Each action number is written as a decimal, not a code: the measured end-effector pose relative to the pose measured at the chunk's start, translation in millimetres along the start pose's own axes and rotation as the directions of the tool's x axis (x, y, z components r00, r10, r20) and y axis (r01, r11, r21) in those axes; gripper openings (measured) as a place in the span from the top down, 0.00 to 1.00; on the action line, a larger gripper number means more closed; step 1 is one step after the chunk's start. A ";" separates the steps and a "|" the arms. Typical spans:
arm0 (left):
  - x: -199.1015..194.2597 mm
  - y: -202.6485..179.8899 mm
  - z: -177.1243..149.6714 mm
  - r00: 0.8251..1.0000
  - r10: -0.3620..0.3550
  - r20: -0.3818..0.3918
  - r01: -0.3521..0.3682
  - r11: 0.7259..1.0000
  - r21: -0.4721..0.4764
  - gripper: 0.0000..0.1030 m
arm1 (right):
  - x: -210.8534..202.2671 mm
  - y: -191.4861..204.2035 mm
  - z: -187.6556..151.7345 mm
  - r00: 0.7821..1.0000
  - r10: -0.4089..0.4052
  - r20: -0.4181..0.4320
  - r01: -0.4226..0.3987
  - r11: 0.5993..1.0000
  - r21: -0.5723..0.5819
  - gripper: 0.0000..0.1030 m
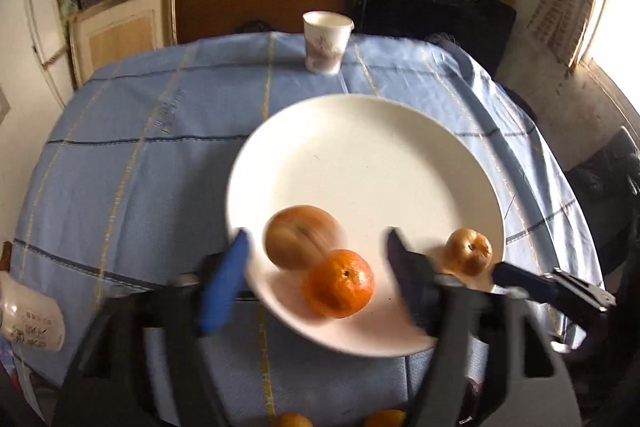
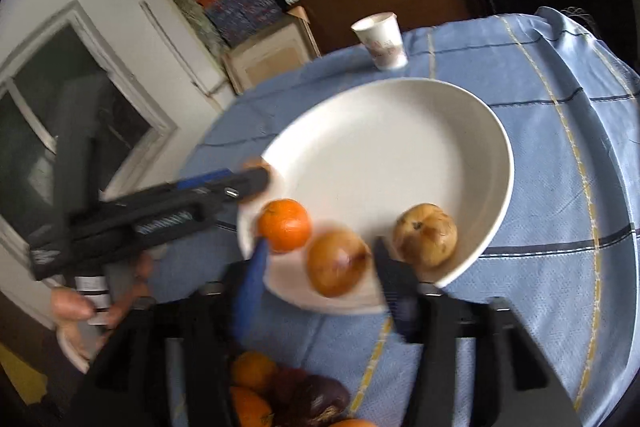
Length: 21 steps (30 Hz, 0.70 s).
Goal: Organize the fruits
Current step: 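Lower both held fruits onto the white plate and open both tools, then grasp the dark brown round fruit with the right tool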
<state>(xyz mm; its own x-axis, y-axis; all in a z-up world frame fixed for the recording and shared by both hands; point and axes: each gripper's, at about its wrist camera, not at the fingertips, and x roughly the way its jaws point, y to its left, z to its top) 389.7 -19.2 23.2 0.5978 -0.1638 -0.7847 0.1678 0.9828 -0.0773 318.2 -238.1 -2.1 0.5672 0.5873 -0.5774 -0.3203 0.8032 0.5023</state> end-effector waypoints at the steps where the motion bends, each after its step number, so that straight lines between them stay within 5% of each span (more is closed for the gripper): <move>1: -12.1 -0.6 -4.4 0.999 0.013 0.035 -0.013 1.000 0.006 0.15 | -11.2 2.4 -0.4 1.000 0.001 0.025 -0.001 1.000 -0.018 0.34; 5: -61.3 2.2 -38.4 0.991 0.002 0.136 -0.002 1.000 -0.003 0.05 | -53.1 8.5 -13.2 0.989 -0.050 0.139 0.062 0.994 -0.088 0.10; 8: -84.1 9.8 -79.0 0.978 -0.038 0.203 0.049 0.998 -0.046 0.04 | -70.7 0.7 -34.8 0.983 -0.095 0.160 0.113 0.987 -0.111 0.08; 11: -84.1 14.5 -111.4 0.984 -0.022 0.177 0.035 0.997 -0.067 0.04 | -82.1 -13.4 -56.5 0.977 -0.150 0.151 0.164 0.983 -0.087 0.06; 15: -77.0 19.7 -142.8 0.994 0.047 0.103 -0.038 0.996 -0.084 0.04 | -104.1 -33.9 -72.6 0.976 -0.101 0.191 0.101 0.995 0.009 0.06; 21: -76.0 26.5 -174.6 0.988 0.136 0.078 -0.129 0.988 -0.083 0.04 | -102.4 -38.2 -89.3 0.962 -0.229 0.152 0.230 0.973 0.005 0.06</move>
<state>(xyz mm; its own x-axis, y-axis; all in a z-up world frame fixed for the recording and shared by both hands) 211.9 34.2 -26.7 0.6747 -0.0350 -0.7373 0.0238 0.9994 -0.0258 204.6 -320.0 -19.7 0.7341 0.3659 -0.5720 -0.1769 0.9164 0.3591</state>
